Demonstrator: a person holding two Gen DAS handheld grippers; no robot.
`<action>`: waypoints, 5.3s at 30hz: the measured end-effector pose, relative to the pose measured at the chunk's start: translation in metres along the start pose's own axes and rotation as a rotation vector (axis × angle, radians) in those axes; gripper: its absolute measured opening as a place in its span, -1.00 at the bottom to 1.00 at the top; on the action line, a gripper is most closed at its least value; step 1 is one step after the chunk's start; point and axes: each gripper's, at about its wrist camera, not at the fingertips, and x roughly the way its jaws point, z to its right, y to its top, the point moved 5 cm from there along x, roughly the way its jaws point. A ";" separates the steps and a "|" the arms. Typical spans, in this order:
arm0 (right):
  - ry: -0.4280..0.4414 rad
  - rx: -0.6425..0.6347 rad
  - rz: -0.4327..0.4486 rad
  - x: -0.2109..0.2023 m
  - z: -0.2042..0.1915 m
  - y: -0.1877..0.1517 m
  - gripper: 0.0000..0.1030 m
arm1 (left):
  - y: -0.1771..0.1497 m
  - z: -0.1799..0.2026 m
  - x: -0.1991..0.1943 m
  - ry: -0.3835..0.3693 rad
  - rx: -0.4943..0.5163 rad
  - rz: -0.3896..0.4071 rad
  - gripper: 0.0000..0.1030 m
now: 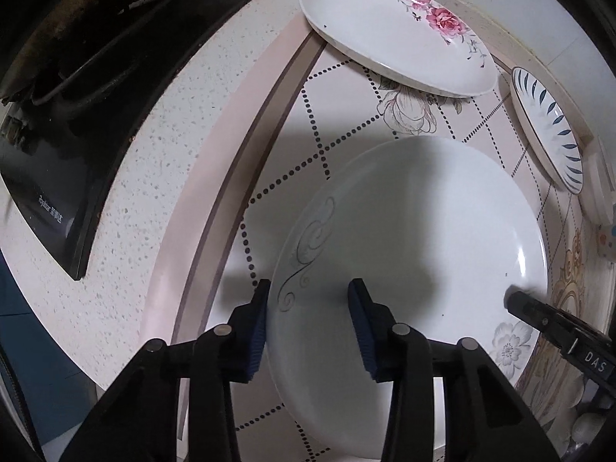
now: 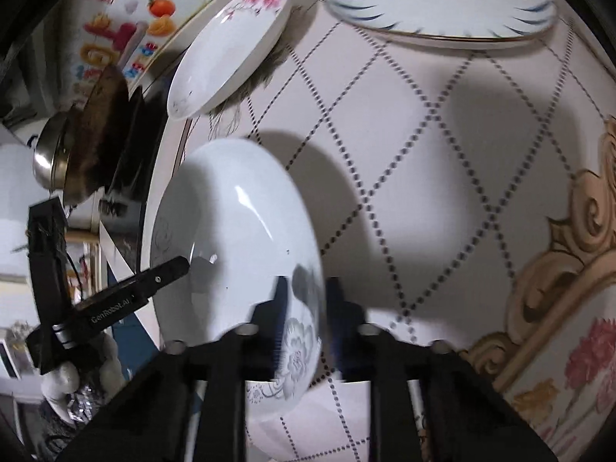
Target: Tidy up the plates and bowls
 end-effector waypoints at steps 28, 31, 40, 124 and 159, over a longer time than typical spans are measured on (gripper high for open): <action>-0.100 0.034 0.171 -0.112 0.063 -0.040 -0.67 | 0.010 0.126 -0.022 -0.098 0.226 0.067 -0.38; -0.117 0.067 0.191 -0.129 0.084 -0.051 -0.67 | 0.005 0.150 -0.018 -0.120 0.265 0.059 -0.38; -0.174 0.162 0.243 -0.161 0.144 -0.074 -0.67 | -0.004 0.208 0.006 -0.144 0.350 0.028 -0.38; -0.041 -0.217 0.034 0.002 -0.039 0.264 -0.75 | 0.199 -0.005 0.022 -0.014 -0.205 0.175 -0.61; -0.144 0.037 0.141 -0.189 0.120 -0.042 -0.75 | -0.014 0.163 -0.011 -0.155 0.180 0.084 -0.61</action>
